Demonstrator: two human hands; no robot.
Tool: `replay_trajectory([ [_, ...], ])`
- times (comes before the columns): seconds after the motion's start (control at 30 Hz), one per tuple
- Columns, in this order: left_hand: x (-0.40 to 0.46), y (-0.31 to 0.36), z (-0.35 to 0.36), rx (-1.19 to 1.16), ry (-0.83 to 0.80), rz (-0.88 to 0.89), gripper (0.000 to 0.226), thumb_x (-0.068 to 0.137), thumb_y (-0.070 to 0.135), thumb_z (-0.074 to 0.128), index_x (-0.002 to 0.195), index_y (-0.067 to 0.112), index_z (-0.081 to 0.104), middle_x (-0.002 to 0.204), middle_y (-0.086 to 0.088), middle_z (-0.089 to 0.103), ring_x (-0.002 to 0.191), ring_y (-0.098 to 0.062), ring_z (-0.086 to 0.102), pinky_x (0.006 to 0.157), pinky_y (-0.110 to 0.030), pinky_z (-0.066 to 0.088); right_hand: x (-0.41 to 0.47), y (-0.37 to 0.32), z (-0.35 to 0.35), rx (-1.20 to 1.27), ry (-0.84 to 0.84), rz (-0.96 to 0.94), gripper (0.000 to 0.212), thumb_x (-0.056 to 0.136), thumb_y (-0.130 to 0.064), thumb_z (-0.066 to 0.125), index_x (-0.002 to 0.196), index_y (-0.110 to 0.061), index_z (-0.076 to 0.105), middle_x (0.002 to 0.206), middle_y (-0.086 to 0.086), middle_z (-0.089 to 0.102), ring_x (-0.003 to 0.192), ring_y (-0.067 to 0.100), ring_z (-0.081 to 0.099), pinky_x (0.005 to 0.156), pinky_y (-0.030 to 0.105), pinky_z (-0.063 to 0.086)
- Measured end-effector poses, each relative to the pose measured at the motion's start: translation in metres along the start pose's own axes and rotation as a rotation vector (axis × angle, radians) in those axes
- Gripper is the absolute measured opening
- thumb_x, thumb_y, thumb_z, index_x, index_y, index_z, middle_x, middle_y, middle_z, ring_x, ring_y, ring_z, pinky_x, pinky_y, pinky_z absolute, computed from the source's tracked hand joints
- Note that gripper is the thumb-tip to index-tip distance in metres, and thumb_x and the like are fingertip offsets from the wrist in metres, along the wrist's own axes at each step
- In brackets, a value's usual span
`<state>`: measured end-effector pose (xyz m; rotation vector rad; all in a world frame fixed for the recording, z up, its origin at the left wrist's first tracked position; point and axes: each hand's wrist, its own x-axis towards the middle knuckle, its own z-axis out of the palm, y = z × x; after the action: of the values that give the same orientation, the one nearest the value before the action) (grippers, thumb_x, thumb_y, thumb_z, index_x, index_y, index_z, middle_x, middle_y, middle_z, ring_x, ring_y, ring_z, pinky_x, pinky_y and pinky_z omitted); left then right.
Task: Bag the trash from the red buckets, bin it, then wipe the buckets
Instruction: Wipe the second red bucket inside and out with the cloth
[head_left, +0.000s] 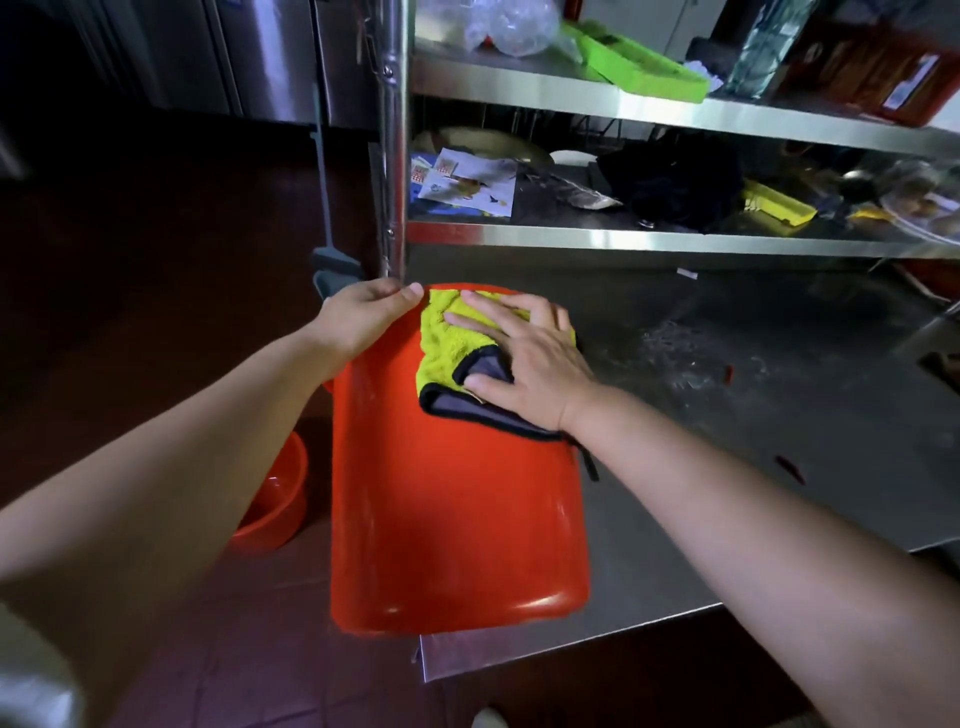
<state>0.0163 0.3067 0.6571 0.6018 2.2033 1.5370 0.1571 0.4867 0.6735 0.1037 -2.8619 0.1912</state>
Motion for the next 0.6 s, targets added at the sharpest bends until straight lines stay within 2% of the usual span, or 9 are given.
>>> replay_trajectory([
  [0.1, -0.002, 0.003, -0.003, -0.006, 0.01, 0.011, 0.015, 0.091, 0.04, 0.057, 0.091, 0.028, 0.067, 0.102, 0.006, 0.068, 0.098, -0.009, 0.061, 0.082, -0.016, 0.049, -0.006, -0.01, 0.006, 0.004, -0.002, 0.014, 0.066, 0.079, -0.063, 0.045, 0.139, -0.056, 0.021, 0.154, -0.025, 0.015, 0.137, 0.018, 0.02, 0.106, 0.048, 0.023],
  [0.13, -0.002, 0.008, -0.002, 0.03, 0.019, 0.03, 0.012, 0.093, 0.033, 0.055, 0.087, 0.028, 0.064, 0.098, 0.007, 0.066, 0.096, -0.009, 0.059, 0.076, -0.013, 0.047, -0.012, -0.014, 0.007, 0.003, -0.013, 0.015, 0.066, 0.078, -0.064, 0.044, 0.139, -0.057, 0.021, 0.154, -0.025, 0.012, 0.139, 0.018, 0.016, 0.108, 0.049, 0.02],
  [0.2, 0.002, 0.022, 0.004, 0.247, 0.044, 0.1, 0.015, 0.094, 0.03, 0.049, 0.09, 0.028, 0.064, 0.102, 0.001, 0.062, 0.101, -0.015, 0.055, 0.079, -0.019, 0.039, -0.029, -0.024, 0.008, -0.01, -0.045, -0.014, 0.068, 0.076, -0.065, 0.042, 0.14, -0.055, 0.023, 0.156, -0.023, 0.009, 0.144, 0.021, 0.004, 0.113, 0.052, 0.011],
  [0.23, 0.005, 0.03, 0.01, 0.387, 0.047, 0.137, 0.021, 0.092, 0.037, 0.048, 0.097, 0.027, 0.065, 0.108, -0.001, 0.063, 0.106, -0.018, 0.055, 0.082, -0.023, 0.037, -0.04, -0.031, 0.008, -0.027, -0.06, -0.054, 0.069, 0.075, -0.065, 0.042, 0.14, -0.052, 0.026, 0.157, -0.02, 0.01, 0.146, 0.023, 0.0, 0.114, 0.054, 0.005],
  [0.3, 0.008, 0.045, 0.022, 0.617, 0.029, 0.162, 0.045, 0.084, 0.06, 0.047, 0.108, 0.026, 0.065, 0.114, -0.001, 0.065, 0.111, -0.022, 0.056, 0.083, -0.028, 0.036, -0.065, -0.047, 0.009, -0.057, -0.075, -0.151, 0.071, 0.072, -0.066, 0.044, 0.14, -0.046, 0.034, 0.157, -0.013, 0.016, 0.146, 0.03, -0.001, 0.114, 0.059, 0.0],
  [0.37, 0.01, 0.051, 0.03, 0.718, 0.042, 0.113, 0.063, 0.078, 0.074, 0.044, 0.114, 0.025, 0.064, 0.119, -0.003, 0.064, 0.114, -0.025, 0.056, 0.084, -0.03, 0.038, -0.09, -0.064, 0.012, -0.092, -0.082, -0.224, 0.076, 0.069, -0.071, 0.046, 0.139, -0.042, 0.037, 0.157, -0.009, 0.02, 0.146, 0.034, 0.0, 0.112, 0.062, -0.001],
  [0.43, 0.01, 0.049, 0.032, 0.658, 0.049, 0.063, 0.068, 0.076, 0.076, 0.046, 0.115, 0.024, 0.064, 0.122, -0.003, 0.063, 0.115, -0.024, 0.056, 0.089, -0.029, 0.041, -0.111, -0.075, 0.014, -0.143, -0.091, -0.269, 0.081, 0.071, -0.077, 0.046, 0.141, -0.039, 0.034, 0.157, -0.006, 0.019, 0.145, 0.037, 0.001, 0.111, 0.066, 0.0],
  [0.5, 0.008, 0.046, 0.031, 0.499, 0.014, 0.033, 0.069, 0.075, 0.073, 0.052, 0.117, 0.019, 0.064, 0.124, -0.004, 0.062, 0.115, -0.023, 0.058, 0.099, -0.032, 0.043, -0.122, -0.083, 0.012, -0.168, -0.094, -0.273, 0.081, 0.073, -0.077, 0.047, 0.141, -0.037, 0.034, 0.157, -0.005, 0.02, 0.145, 0.037, 0.002, 0.109, 0.068, 0.002],
  [0.6, 0.003, 0.04, 0.035, 0.261, -0.063, 0.014, 0.062, 0.078, 0.064, 0.059, 0.115, 0.015, 0.064, 0.12, -0.004, 0.064, 0.109, -0.019, 0.06, 0.1, -0.033, 0.045, -0.126, -0.087, 0.005, -0.145, -0.077, -0.241, 0.07, 0.074, -0.066, 0.05, 0.137, -0.036, 0.042, 0.154, -0.007, 0.028, 0.146, 0.032, 0.005, 0.109, 0.067, 0.001],
])
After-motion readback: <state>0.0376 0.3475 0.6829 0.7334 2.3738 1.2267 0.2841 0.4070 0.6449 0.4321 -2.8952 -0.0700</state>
